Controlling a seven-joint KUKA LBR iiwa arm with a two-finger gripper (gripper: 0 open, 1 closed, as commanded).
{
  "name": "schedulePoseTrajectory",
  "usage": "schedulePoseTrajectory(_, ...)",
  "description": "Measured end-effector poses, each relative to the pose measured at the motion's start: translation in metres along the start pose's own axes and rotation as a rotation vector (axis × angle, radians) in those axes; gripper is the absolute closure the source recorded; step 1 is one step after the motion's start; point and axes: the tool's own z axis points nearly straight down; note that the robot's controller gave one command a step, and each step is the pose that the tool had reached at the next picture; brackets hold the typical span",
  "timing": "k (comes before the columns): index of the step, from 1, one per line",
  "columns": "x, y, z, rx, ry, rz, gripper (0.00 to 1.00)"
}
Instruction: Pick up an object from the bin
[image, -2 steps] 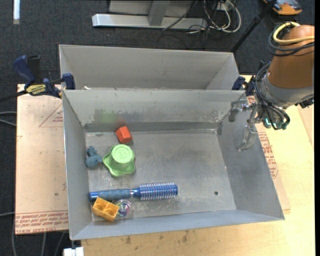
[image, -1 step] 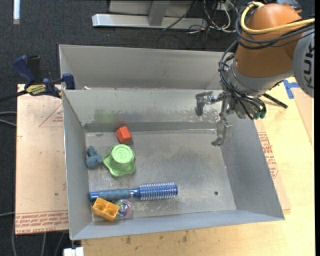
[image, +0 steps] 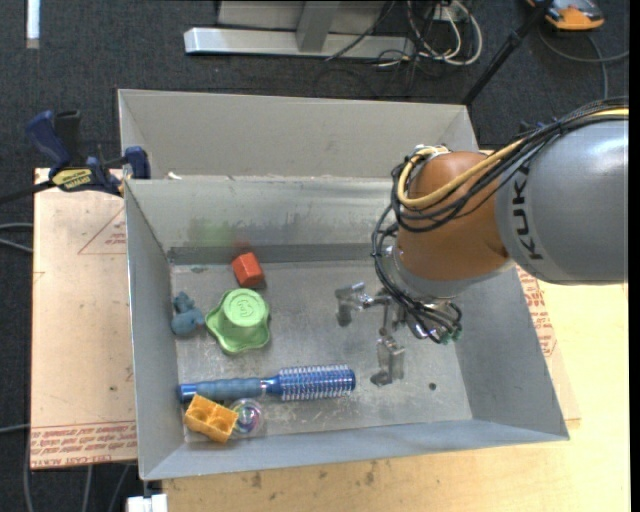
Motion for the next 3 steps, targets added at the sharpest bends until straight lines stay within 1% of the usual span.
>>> schedulePoseTrajectory(1, 0.028, 0.039, 0.071, 0.001, -0.004, 0.179, 0.00)
schedulePoseTrajectory(2, 0.027, 0.037, 0.070, 0.004, -0.008, 0.179, 1.00)
schedulePoseTrajectory(3, 0.017, 0.018, -0.069, 0.007, -0.018, 0.203, 1.00)
